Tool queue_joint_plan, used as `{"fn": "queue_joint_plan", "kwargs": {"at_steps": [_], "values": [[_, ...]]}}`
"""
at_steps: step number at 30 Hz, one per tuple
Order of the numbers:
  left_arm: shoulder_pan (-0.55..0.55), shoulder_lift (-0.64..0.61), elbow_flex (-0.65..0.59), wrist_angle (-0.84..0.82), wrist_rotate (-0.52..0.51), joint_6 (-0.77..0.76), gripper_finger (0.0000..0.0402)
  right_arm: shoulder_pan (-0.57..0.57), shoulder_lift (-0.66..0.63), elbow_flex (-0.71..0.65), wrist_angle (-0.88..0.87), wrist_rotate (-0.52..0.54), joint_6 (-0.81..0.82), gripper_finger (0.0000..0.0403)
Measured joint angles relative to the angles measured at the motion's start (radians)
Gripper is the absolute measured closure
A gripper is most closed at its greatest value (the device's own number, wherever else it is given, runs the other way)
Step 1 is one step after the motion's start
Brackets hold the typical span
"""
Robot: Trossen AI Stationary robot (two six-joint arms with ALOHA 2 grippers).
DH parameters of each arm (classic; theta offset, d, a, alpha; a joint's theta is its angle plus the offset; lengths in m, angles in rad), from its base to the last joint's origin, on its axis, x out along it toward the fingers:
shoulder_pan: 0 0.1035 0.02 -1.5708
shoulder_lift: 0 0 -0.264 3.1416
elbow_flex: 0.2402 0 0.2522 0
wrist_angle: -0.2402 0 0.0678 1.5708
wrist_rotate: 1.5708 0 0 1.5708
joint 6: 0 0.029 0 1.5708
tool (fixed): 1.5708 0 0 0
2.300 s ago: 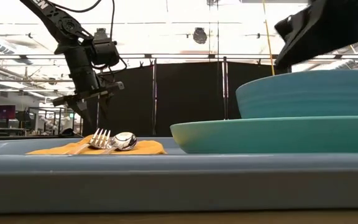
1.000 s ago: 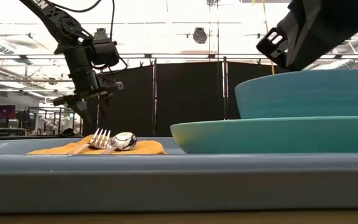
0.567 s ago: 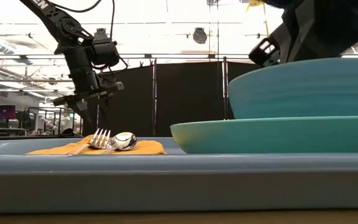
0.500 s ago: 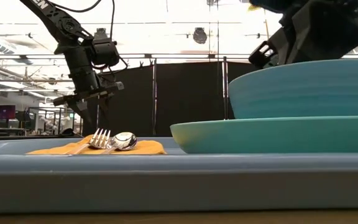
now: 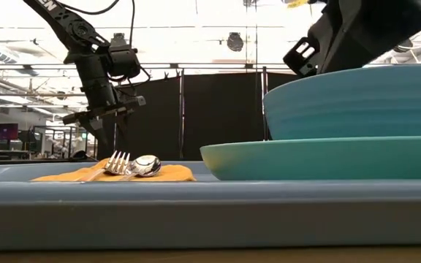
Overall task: Set up tray
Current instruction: Adjust the blue bowl on the blue plate
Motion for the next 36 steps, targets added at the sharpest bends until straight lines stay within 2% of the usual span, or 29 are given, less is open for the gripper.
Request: {"fn": "queue_joint_plan", "kwargs": {"at_steps": [17,26,28,32,36], "values": [[-0.002,0.000,0.000,0.000,-0.001,0.010,0.0179,-0.004,0.000,0.000,0.087,-0.038,-0.056,0.0403],[-0.007,0.000,0.000,0.000,-0.009,0.018,0.0179,-0.004,-0.003,0.000,0.075,-0.037,-0.061,0.0403],[-0.009,0.000,0.000,0.000,-0.009,0.024,0.0179,-0.002,-0.007,0.000,0.078,-0.028,-0.064,0.0403],[-0.009,0.000,0.000,0.000,-0.009,0.033,0.0179,0.004,-0.008,0.000,0.015,0.056,-0.025,0.0403],[-0.009,0.000,0.000,0.000,-0.011,0.032,0.0179,0.002,-0.008,0.000,-0.039,0.067,0.028,0.0403]]}}
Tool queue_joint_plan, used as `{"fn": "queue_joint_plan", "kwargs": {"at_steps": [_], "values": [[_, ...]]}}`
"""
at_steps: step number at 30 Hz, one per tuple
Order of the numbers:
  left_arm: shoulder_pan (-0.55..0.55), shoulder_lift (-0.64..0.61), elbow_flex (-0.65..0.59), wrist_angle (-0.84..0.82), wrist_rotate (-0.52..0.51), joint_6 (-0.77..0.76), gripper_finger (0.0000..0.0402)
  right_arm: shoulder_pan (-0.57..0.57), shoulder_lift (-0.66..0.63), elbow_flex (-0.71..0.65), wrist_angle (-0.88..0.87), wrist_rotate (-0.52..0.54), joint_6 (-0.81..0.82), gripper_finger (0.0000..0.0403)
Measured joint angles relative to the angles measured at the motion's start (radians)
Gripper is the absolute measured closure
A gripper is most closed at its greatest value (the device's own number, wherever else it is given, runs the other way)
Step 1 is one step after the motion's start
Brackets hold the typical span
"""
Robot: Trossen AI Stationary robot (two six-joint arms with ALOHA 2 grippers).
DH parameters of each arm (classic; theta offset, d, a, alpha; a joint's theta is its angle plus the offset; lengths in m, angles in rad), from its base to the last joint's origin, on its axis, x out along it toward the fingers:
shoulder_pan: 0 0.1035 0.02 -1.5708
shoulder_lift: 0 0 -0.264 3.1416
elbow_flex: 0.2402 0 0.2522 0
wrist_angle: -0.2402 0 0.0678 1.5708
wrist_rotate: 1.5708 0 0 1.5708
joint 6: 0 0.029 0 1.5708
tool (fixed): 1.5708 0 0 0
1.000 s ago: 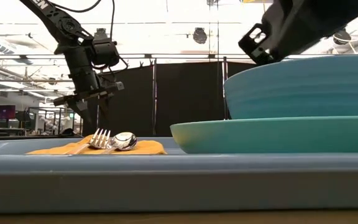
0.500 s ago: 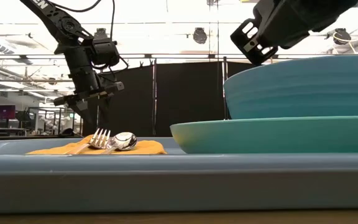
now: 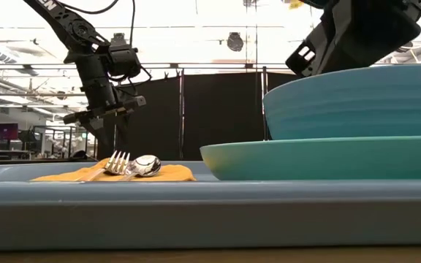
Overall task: Set up tray
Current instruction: Adjust the blue bowl on the blue plate, then put the light yellow knife on the yellow napkin to the right of the orange spoon
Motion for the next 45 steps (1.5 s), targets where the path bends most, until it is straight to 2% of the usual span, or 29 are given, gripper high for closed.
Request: {"fn": "queue_joint_plan", "kwargs": {"at_steps": [10,20,26,32,38,45], "values": [[0.000,0.000,0.000,0.003,-0.014,-0.004,0.0179,-0.003,0.036,0.000,0.009,-0.060,0.036,0.0403],[0.000,0.000,0.000,0.001,-0.014,0.000,0.0179,-0.005,0.065,0.000,0.154,-0.088,-0.035,0.0403],[0.000,0.000,0.000,-0.002,-0.014,0.004,0.0179,-0.006,0.065,0.000,0.176,-0.028,-0.074,0.0403],[0.000,0.000,0.000,-0.035,-0.016,-0.002,0.0179,-0.003,0.024,0.000,0.220,-0.027,-0.133,0.0401],[0.004,0.000,0.000,-0.077,-0.040,-0.058,0.0179,0.025,-0.056,0.000,0.227,-0.023,-0.181,0.0379],[0.004,0.004,0.000,-0.116,-0.132,-0.136,0.0179,0.068,-0.096,0.000,0.225,-0.005,-0.214,0.0338]]}}
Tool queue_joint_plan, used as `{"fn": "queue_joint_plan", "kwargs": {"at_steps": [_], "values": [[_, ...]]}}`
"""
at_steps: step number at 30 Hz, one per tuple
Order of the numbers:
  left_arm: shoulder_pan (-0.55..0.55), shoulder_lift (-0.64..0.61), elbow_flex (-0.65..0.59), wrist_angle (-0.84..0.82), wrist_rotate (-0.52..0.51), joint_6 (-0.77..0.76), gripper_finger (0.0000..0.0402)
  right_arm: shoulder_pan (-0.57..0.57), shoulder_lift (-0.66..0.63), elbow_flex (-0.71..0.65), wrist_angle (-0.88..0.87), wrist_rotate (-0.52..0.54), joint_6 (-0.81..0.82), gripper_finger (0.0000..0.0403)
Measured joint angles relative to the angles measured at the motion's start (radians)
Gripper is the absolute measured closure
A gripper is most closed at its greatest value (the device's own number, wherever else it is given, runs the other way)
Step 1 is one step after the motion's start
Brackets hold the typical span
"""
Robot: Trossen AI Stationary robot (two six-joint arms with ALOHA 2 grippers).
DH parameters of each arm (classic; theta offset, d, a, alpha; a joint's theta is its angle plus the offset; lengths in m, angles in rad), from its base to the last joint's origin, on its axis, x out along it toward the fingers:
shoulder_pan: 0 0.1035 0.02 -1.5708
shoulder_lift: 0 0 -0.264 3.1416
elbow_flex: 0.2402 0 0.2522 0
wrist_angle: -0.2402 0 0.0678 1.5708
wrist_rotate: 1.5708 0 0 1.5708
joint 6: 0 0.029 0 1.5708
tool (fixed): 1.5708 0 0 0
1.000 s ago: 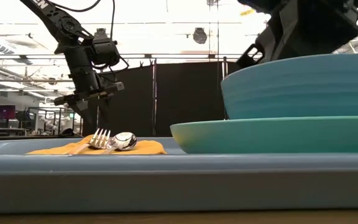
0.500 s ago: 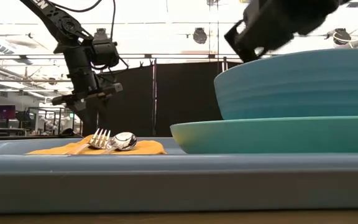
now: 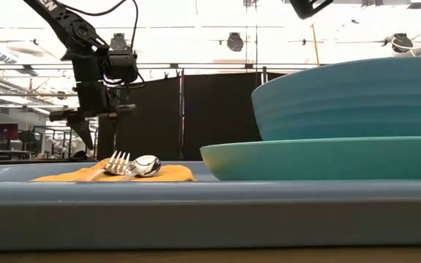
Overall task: Set up tray
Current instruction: Put the light yellow knife on the yellow napkin to the right of the orange spoon
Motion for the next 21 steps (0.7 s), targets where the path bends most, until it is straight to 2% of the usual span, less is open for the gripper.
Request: {"fn": "queue_joint_plan", "kwargs": {"at_steps": [7,15,21], "values": [[0.027,0.077,0.000,0.046,-0.009,-0.027,0.0179,0.013,-0.002,0.000,0.001,0.008,-0.020,0.0316],[0.053,0.227,0.004,0.120,0.061,-0.011,0.0179,0.013,-0.002,0.000,0.002,0.008,-0.025,0.0310],[0.051,0.252,0.006,0.102,0.038,0.016,0.0179,0.013,-0.002,0.000,0.002,0.007,-0.023,0.0309]]}}
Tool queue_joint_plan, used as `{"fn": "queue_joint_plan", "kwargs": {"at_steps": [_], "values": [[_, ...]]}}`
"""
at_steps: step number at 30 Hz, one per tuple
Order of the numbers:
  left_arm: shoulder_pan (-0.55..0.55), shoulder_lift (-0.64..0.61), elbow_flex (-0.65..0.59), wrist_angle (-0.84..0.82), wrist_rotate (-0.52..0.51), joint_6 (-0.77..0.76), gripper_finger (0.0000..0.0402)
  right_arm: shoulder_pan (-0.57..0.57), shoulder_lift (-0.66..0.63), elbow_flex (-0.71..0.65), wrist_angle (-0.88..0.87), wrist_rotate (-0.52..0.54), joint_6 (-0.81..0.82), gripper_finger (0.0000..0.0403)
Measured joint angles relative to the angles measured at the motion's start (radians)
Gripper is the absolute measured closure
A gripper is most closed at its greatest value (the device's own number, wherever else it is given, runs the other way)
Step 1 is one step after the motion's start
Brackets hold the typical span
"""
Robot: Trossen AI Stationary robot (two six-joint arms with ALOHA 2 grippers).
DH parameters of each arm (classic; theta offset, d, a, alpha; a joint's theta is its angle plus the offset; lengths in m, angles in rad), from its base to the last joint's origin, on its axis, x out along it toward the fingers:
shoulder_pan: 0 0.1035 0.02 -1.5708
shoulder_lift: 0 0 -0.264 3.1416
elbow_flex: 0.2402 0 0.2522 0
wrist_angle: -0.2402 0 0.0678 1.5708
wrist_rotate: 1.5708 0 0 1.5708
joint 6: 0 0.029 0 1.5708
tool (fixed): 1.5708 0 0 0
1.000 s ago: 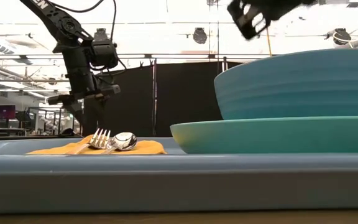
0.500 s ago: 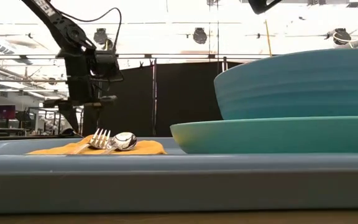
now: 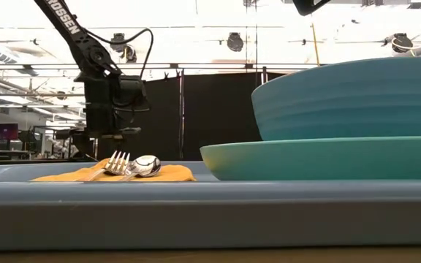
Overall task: Set up tray
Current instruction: Put the light yellow knife on the yellow napkin to the right of the orange spoon
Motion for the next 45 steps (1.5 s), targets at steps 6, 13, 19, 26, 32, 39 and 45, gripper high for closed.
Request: {"fn": "queue_joint_plan", "kwargs": {"at_steps": [6,13,19,26,32,39,45], "values": [[0.000,-0.013,-0.003,-0.013,-0.012,0.018,0.0179,0.000,0.000,0.000,0.000,-0.002,0.000,0.0312],[-0.017,-0.013,-0.004,-0.036,-0.043,0.053,0.0196,0.000,0.000,0.000,0.000,-0.002,0.000,0.0312],[-0.022,-0.012,-0.004,-0.034,-0.056,0.024,0.0271,0.000,0.000,0.000,0.000,-0.002,0.000,0.0312],[-0.031,-0.012,-0.006,-0.038,-0.053,0.054,0.0302,0.000,0.000,0.000,0.000,-0.002,0.001,0.0312],[-0.056,-0.012,-0.006,-0.042,-0.054,0.056,0.0304,0.000,0.000,0.000,0.000,-0.002,0.001,0.0312],[-0.126,-0.024,-0.006,-0.082,-0.091,0.064,0.0313,0.000,0.000,0.000,0.000,-0.002,0.001,0.0312],[-0.192,-0.067,-0.011,-0.133,-0.071,0.106,0.0350,0.000,0.000,0.000,0.004,0.000,0.001,0.0312]]}}
